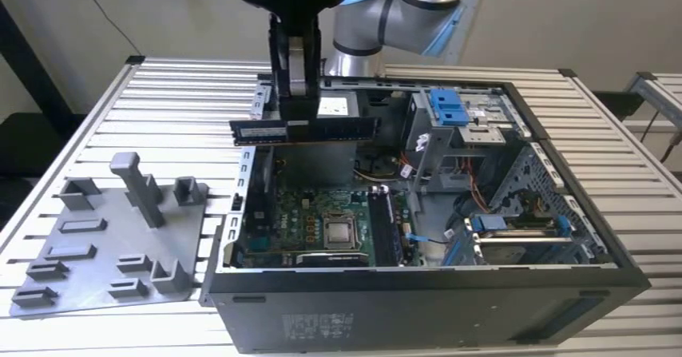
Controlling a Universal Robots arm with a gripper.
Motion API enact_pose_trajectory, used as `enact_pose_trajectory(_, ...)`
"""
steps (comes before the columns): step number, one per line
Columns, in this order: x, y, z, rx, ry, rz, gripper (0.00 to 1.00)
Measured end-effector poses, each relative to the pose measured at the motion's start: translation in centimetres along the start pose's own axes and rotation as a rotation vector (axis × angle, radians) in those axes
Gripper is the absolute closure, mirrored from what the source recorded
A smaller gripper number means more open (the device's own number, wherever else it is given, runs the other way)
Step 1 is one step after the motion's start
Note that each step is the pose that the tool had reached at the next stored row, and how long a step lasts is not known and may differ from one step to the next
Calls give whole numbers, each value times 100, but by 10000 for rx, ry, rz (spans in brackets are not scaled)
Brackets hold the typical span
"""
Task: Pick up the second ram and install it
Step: 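Pick up the second ram and move it above second insertion slot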
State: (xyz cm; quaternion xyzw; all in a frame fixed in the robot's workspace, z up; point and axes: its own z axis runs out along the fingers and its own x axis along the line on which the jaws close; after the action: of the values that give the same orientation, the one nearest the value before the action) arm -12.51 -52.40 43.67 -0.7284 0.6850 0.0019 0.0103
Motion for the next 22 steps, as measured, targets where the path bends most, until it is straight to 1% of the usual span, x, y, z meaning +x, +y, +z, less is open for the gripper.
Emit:
enact_pose_trajectory(12,4,-69,6,0,0,0,86)
enact_pose_trajectory(15,6,-100,7,0,0,-1,86)
enact_pose_trajectory(19,11,-178,9,0,0,-1,86)
enact_pose_trajectory(22,19,-300,16,0,-1,0,86)
